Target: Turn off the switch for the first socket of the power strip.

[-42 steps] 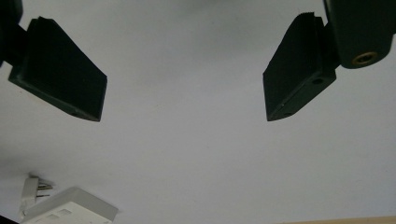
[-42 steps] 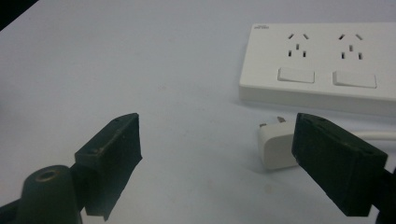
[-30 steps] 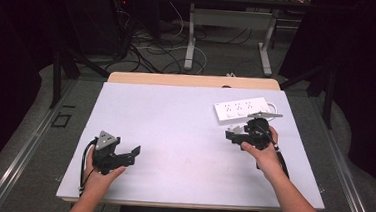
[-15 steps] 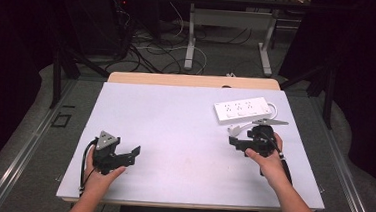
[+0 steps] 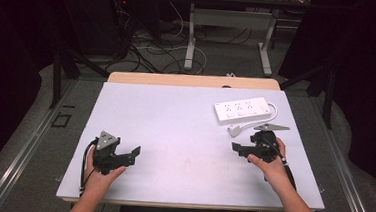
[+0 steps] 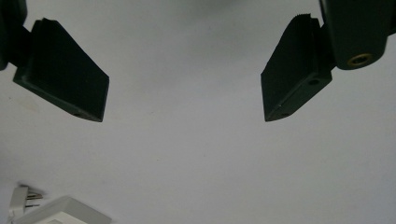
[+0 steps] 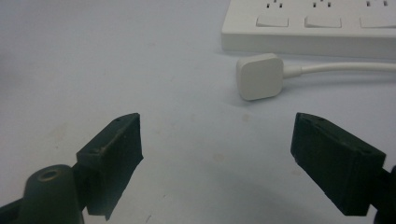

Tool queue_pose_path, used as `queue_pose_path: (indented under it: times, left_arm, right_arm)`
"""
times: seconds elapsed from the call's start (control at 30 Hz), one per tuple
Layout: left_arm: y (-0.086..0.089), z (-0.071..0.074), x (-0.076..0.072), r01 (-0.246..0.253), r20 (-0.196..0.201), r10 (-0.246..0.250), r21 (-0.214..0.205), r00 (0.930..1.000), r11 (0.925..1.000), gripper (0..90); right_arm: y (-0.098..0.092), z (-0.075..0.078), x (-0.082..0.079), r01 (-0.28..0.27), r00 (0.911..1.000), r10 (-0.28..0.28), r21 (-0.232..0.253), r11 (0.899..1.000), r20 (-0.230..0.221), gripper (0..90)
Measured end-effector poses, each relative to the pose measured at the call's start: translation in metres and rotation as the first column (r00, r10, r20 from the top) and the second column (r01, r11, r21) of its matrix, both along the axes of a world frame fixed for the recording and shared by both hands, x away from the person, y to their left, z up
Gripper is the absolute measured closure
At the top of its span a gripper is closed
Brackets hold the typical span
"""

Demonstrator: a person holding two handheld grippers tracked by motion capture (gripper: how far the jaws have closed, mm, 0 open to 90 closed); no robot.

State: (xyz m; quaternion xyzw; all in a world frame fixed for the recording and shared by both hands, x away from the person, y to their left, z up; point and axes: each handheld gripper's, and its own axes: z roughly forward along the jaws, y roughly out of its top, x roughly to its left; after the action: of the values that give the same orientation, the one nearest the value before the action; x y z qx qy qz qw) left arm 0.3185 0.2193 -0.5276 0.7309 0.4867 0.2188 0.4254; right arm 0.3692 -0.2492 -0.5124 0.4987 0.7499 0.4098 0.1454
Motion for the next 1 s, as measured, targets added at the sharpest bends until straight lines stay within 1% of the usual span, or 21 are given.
queue_pose_path:
  times: [0.23,0.33,0.43,0.57,0.6,0.77,0.83,0.87,1.0]
  left_arm:
    - [0.0,0.0,0.0,0.002,0.0,-0.002,0.002,1.0,1.0,15.0]
    - [0.0,0.0,0.0,0.002,0.001,-0.002,0.002,1.0,1.0,15.0]
    - [0.0,0.0,0.0,0.003,0.0,-0.003,0.003,1.0,1.0,15.0]
    - [0.0,0.0,0.0,0.003,0.001,-0.003,0.004,1.0,1.0,15.0]
    - [0.0,0.0,0.0,0.003,0.0,-0.003,0.004,1.0,1.0,15.0]
    - [0.0,0.001,0.0,0.004,0.0,-0.004,0.003,1.0,1.0,15.0]
    - [0.0,0.001,0.0,0.005,0.004,-0.005,0.002,1.0,1.0,15.0]
    - [0.001,0.001,0.0,0.006,0.009,-0.006,0.002,0.9999,1.0,15.0]
    - [0.001,0.001,0.0,0.005,0.007,-0.005,-0.004,1.0,1.0,15.0]
  right_arm:
    - [-0.002,-0.006,0.0,0.014,0.9997,-0.013,0.028,1.0,-0.019,15.9]
    - [-0.002,-0.008,0.001,0.016,0.9997,-0.016,0.03,0.999,-0.02,15.9]
    - [-0.003,-0.009,0.001,0.018,0.9996,-0.017,0.025,1.0,-0.02,15.9]
    - [-0.003,-0.011,0.001,0.028,0.9996,-0.028,0.018,0.999,-0.007,16.0]
    - [-0.004,-0.012,0.001,0.027,0.9996,-0.027,0.009,1.0,0.004,15.9]
    - [-0.006,-0.016,0.0,0.034,0.9994,-0.034,0.002,0.999,0.005,15.9]
    - [-0.007,-0.017,0.0,0.046,0.9989,-0.046,0.008,0.999,0.004,15.9]
    - [-0.008,-0.017,-0.001,0.046,0.9989,-0.046,0.001,0.999,0.011,15.8]
    - [-0.01,-0.019,-0.002,0.066,0.9975,-0.066,-0.012,0.998,0.025,15.7]
